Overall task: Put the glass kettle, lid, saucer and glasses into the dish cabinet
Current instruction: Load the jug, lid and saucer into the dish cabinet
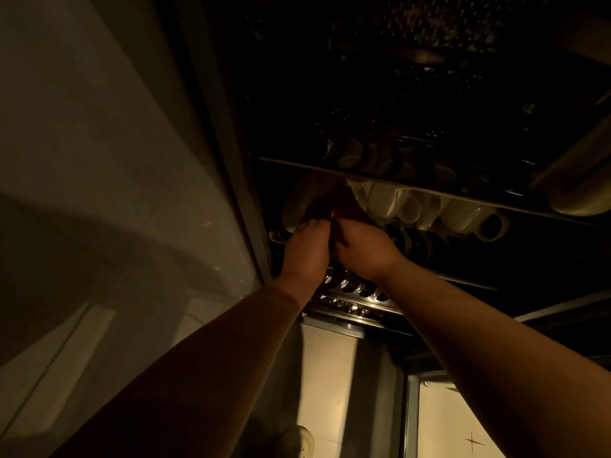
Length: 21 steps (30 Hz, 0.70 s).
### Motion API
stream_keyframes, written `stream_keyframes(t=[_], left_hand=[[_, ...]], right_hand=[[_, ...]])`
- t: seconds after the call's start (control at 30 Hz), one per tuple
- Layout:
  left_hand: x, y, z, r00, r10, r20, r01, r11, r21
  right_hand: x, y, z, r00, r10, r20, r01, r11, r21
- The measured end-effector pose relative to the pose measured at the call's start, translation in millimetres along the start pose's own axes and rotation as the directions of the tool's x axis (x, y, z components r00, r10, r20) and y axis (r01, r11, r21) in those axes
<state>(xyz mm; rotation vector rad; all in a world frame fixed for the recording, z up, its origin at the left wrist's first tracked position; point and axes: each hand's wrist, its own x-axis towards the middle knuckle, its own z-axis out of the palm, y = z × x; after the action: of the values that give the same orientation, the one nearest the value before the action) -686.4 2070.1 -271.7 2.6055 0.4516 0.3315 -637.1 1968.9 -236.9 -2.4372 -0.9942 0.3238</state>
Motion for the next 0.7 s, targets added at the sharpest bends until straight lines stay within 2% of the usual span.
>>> stream_keyframes(t=[0.17, 0.27, 0.47, 0.7], left_hand=[[12, 6, -2, 0.994, -0.095, 0.054, 0.099, 0.991, -0.09], [20, 4, -2, 0.978, -0.147, 0.147, 0.157, 0.986, -0.059], [21, 3, 2, 0.967, -0.183, 0.179, 0.199, 0.977, -0.074], [19, -3, -3, 0.981, -0.065, 0.182, 0.057, 0.997, 0.049]], right_hand=[[4, 3, 1, 1.0, -0.01, 0.015, 0.01, 1.0, -0.011], [5, 9, 3, 0.999, 0.0, 0.044, 0.001, 1.0, -0.02], [6, 18, 2, 0.997, -0.075, -0.026, 0.073, 0.995, -0.067], [4, 19, 1, 0.995, -0.09, -0.038, 0.087, 0.992, -0.088]])
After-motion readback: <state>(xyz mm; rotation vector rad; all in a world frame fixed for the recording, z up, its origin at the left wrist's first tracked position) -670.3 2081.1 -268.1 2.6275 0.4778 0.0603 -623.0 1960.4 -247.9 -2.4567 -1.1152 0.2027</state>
